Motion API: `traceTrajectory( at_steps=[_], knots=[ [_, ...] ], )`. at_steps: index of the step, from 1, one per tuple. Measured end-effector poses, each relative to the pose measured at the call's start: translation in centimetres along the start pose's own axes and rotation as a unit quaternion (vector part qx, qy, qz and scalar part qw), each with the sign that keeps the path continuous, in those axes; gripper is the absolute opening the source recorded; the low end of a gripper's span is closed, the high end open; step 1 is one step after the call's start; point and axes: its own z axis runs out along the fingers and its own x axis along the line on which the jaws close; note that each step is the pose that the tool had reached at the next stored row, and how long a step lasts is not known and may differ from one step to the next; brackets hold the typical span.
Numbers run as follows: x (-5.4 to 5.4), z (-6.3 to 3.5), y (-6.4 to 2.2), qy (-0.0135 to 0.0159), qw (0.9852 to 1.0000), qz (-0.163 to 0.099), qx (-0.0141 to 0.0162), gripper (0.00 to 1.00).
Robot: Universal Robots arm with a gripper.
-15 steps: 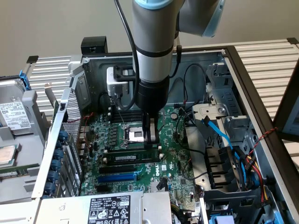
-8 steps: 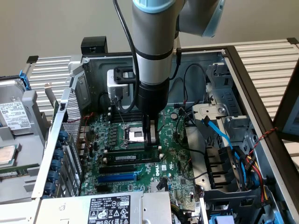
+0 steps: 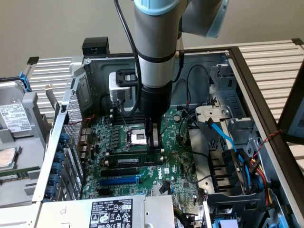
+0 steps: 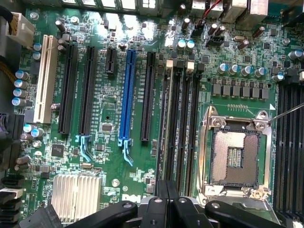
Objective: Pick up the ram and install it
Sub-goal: 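Press down the ram until it locks into place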
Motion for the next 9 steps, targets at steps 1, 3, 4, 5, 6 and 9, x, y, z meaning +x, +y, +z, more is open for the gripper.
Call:
traceTrajectory(
  at_steps=[1,3,4,5,6,9],
  knots=[
    [0.0,-0.01,0.03,-0.0009,1.0000,0.000,0.0004,0.12],
    [0.0,-0.19,0.26,-0.0042,1.0000,0.000,0.0027,0.12],
    [0.0,-0.37,0.48,-0.0041,1.0000,0.000,0.0039,0.12],
    [0.0,-0.55,0.74,-0.0040,1.0000,0.000,0.0049,0.12],
    [0.0,-0.67,1.02,-0.0040,1.0000,0.000,0.0060,0.12],
    [-0.1,-0.72,2.21,-0.0039,1.0000,-0.001,0.0077,0.12]
  ],
)
